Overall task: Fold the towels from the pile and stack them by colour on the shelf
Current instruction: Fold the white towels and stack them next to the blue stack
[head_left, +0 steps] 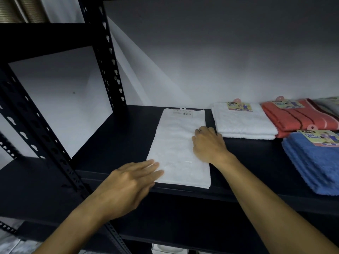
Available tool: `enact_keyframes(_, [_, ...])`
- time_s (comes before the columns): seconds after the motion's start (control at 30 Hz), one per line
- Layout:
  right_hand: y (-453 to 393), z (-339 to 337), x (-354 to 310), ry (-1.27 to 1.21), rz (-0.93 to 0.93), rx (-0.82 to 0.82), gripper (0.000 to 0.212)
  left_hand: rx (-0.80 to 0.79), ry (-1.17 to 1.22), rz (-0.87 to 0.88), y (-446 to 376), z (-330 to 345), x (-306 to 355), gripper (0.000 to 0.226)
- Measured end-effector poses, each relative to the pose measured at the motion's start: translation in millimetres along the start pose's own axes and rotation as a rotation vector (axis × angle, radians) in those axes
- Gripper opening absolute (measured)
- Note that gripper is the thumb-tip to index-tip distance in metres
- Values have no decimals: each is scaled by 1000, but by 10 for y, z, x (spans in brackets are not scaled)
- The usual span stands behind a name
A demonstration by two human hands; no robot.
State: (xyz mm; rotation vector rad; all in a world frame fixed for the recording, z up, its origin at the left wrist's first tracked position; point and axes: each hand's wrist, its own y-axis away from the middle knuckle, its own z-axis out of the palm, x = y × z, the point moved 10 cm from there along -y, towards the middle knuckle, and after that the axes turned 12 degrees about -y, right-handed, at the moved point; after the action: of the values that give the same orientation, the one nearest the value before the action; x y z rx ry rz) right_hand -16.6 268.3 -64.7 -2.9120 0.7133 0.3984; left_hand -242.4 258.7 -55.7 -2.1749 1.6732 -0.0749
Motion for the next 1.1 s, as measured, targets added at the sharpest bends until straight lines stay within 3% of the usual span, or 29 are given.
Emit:
enact_keyframes(0.07, [-50, 30, 21, 7, -41, -53, 30, 30, -70, 27, -10, 10, 141, 43])
enact_keyframes(0.17, [-110, 98, 31, 59, -56, -137, 33, 13, -149, 50, -65, 43, 380, 65])
enact_keyframes(0.27, [-101, 73, 40, 67, -43, -156, 33, 57, -167, 98, -103, 1, 520, 56])
enact_keyframes(0.37, [164, -150, 12, 15, -157, 6, 38, 91, -123, 75, -79, -47, 413, 42])
enact_keyframes(0.43, [545, -314, 34, -95, -267, 173, 59, 29, -125, 21, -58, 3, 248, 59])
enact_keyframes(0.47, [741, -332, 64, -181, -300, 179, 71, -3, -141, 5, -62, 35, 178, 68])
enact_keyframes(0.53, [1046, -165, 119, -295, -348, 2, 86, -63, -138, 3, -98, 108, 102, 77])
enact_keyframes(0.6, [1264, 43, 112, -202, -410, -188, 96, -97, -109, 35, -142, 176, 117, 74])
enact_keyframes(0.67, [1381, 121, 116, -83, -466, -222, 101, -102, -106, 79, -158, 222, 179, 67])
enact_keyframes(0.87, [1527, 93, 198, -50, -624, 109, 55, 1, 22, 19, -90, 193, 189, 80])
enact_keyframes(1.1, [1606, -84, 214, -297, -715, 342, 38, 82, 99, -12, -45, 83, 236, 75])
